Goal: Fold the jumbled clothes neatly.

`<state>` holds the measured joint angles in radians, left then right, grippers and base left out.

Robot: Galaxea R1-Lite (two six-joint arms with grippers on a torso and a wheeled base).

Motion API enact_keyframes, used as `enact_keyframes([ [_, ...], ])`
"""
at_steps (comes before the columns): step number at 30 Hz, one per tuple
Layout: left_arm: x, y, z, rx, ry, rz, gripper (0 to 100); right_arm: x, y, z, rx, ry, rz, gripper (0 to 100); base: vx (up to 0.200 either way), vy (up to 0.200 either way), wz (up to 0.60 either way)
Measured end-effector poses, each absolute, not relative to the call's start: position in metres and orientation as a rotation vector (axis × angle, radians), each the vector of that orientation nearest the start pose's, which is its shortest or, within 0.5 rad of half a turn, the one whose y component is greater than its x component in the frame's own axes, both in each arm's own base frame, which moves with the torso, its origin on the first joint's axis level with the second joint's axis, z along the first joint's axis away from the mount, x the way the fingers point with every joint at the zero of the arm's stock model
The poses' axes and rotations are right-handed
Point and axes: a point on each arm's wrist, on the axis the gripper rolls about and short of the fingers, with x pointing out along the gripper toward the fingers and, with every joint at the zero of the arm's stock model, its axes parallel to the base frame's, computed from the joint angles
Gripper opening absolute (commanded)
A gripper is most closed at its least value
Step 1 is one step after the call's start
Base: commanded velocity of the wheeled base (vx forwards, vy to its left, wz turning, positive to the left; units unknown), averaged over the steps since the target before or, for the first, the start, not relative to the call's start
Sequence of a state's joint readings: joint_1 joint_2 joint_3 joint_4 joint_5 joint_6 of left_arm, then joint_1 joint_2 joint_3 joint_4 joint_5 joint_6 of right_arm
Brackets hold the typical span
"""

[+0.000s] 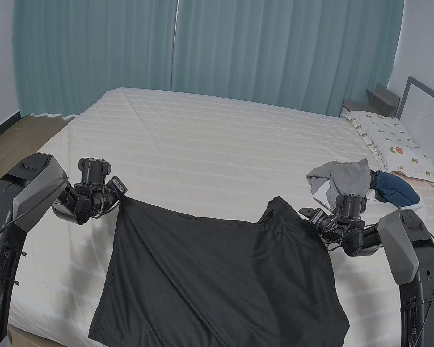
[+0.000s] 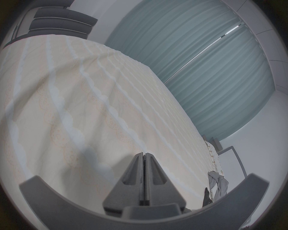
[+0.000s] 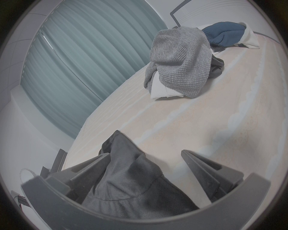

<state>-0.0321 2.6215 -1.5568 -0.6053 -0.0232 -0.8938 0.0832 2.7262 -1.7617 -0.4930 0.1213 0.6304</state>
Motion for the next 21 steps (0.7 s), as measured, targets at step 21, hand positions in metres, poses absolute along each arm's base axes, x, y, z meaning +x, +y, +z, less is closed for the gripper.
enact_keyframes([
  [21,0.505,-0.014,-0.010,-0.874,0.430,0.161,0,0.542,0.047,-0.004,0.679,0.410,0.007,0,0.000,0.000,0.00],
])
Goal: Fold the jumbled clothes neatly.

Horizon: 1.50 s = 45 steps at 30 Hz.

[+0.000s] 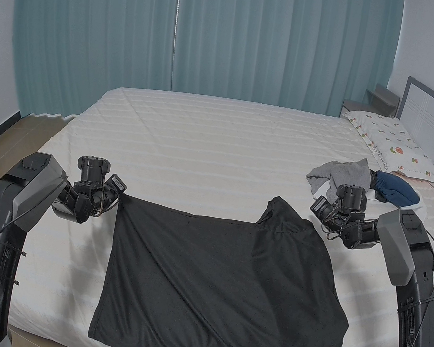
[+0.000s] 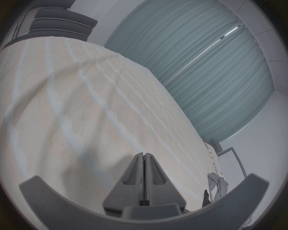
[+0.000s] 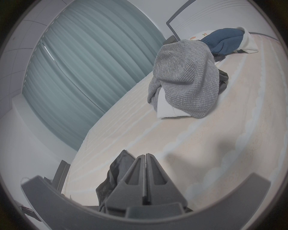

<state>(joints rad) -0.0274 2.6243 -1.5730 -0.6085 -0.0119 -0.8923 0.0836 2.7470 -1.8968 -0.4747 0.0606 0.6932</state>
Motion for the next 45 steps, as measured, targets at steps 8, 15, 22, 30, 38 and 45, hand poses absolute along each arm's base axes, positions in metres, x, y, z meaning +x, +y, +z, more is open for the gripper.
enact_keyframes([
  [8,0.506,-0.012,-0.009,-0.875,0.427,0.164,0,0.537,0.047,-0.010,0.671,0.438,0.001,100,0.000,0.000,0.00],
  [15,0.506,-0.007,-0.009,-0.877,0.422,0.175,0,0.526,0.050,-0.011,0.670,0.500,0.034,100,0.000,0.000,0.00],
  [22,0.506,-0.003,-0.010,-0.876,0.420,0.190,0,0.520,0.056,-0.012,0.638,0.532,0.066,100,0.000,0.000,0.00],
  [30,0.504,0.013,-0.007,-0.875,0.405,0.232,0,0.520,0.064,-0.012,0.635,0.531,0.092,100,0.000,0.000,0.00],
  [38,0.503,0.018,-0.006,-0.875,0.400,0.240,0,0.525,0.072,-0.008,0.640,0.520,0.112,100,0.000,0.000,0.00],
  [45,0.503,0.017,-0.007,-0.874,0.403,0.238,0,0.525,0.074,-0.012,0.640,0.556,0.117,0,0.000,0.000,0.00],
])
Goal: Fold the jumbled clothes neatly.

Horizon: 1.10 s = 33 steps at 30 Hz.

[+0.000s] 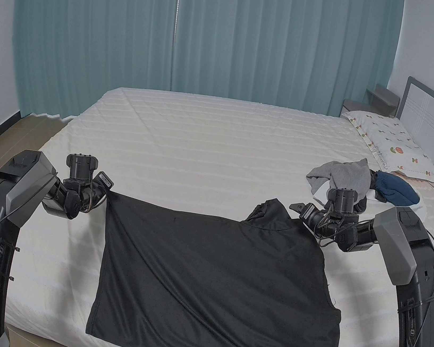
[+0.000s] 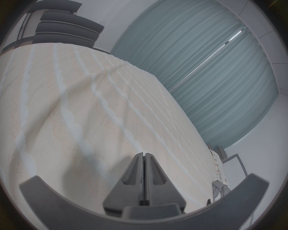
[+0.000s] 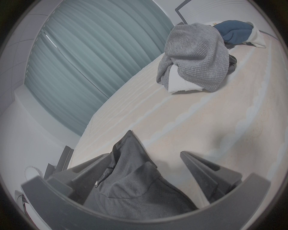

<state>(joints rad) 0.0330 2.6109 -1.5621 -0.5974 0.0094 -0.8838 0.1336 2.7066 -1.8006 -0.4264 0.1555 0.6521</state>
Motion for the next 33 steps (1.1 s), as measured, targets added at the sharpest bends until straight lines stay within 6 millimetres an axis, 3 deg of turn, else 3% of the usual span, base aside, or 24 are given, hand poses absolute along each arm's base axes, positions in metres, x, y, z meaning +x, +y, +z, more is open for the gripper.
enact_keyframes([
  [9,0.503,0.015,-0.007,-0.868,0.413,0.236,0,0.525,0.080,-0.013,0.629,0.566,0.125,0,0.000,0.000,0.00],
  [23,0.507,0.015,0.000,-0.872,0.387,0.224,0,0.544,0.062,0.039,0.658,0.390,0.109,0,0.000,0.000,0.00],
  [33,0.521,0.012,0.014,-0.905,0.297,0.181,0,0.552,0.055,0.052,0.655,0.222,0.113,0,0.000,0.000,0.00],
])
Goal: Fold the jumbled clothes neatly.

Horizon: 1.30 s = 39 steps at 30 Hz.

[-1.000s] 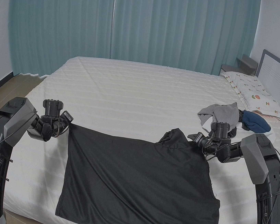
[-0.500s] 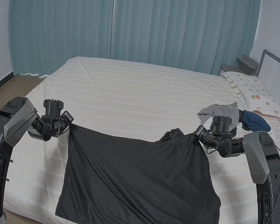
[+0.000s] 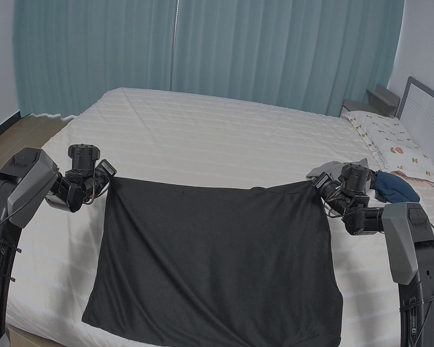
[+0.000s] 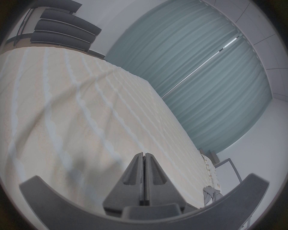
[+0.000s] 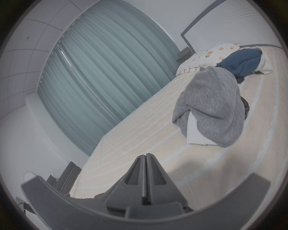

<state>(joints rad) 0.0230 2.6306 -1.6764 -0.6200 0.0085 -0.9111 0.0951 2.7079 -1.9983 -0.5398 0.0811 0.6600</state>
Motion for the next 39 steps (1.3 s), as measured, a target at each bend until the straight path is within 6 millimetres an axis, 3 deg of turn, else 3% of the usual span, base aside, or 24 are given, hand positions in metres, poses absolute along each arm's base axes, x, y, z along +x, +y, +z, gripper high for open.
enact_keyframes([
  [5,0.528,0.011,0.008,-0.904,0.280,0.172,0,0.554,0.046,0.058,0.637,0.152,0.122,0,0.000,0.000,0.00],
  [10,0.529,0.009,0.000,-0.901,0.293,0.172,0,0.555,0.041,0.051,0.598,0.153,0.114,0,0.000,0.000,0.00],
  [20,0.528,0.005,-0.012,-0.897,0.323,0.173,0,0.558,0.044,-0.002,0.556,0.217,0.089,0,0.000,0.000,0.00],
  [21,0.528,0.005,-0.013,-0.897,0.325,0.173,0,0.558,0.045,-0.006,0.555,0.223,0.084,100,0.000,0.000,0.00],
  [22,0.528,0.004,-0.014,-0.896,0.329,0.173,100,0.558,0.045,-0.010,0.554,0.231,0.079,100,0.000,0.000,0.00],
  [33,0.525,0.001,-0.018,-0.888,0.347,0.171,100,0.556,0.048,-0.025,0.548,0.280,0.010,100,0.000,0.000,0.00],
  [39,0.516,0.002,-0.012,-0.891,0.364,0.180,100,0.557,0.043,-0.012,0.565,0.255,-0.033,100,0.000,0.000,0.00],
])
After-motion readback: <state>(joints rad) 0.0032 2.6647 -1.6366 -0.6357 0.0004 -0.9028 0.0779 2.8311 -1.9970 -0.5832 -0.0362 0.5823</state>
